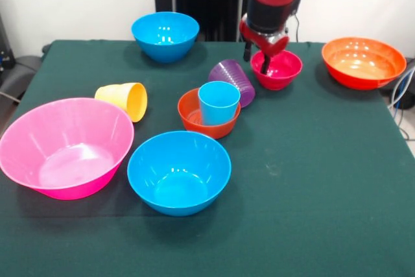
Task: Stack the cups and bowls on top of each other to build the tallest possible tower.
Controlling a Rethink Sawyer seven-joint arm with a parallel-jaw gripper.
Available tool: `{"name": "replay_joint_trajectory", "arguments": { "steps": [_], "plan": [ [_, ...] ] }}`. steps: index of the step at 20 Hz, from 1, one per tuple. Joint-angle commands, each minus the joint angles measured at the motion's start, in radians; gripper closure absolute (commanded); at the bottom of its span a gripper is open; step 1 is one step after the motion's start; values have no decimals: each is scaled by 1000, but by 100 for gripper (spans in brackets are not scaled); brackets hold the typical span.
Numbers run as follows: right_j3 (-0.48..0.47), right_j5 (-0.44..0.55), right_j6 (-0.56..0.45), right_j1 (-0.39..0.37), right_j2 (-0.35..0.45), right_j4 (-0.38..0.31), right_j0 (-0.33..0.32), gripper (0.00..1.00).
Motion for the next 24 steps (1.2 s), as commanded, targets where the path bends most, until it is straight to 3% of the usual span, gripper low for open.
{"name": "replay_joint_trajectory", "arguments": {
  "steps": [1,5,12,13,19,24],
  "plan": [
    [-180,-217,50,226,176,-38,-85,0],
    [-199,-290,83,278,187,-52,-86,0],
    [-227,-279,85,280,138,-64,-41,0],
    [-232,-285,86,281,130,-67,-33,100],
    [-182,-184,122,232,155,-9,-39,100],
    [-41,-74,153,135,302,31,-147,100]
  ]
}}
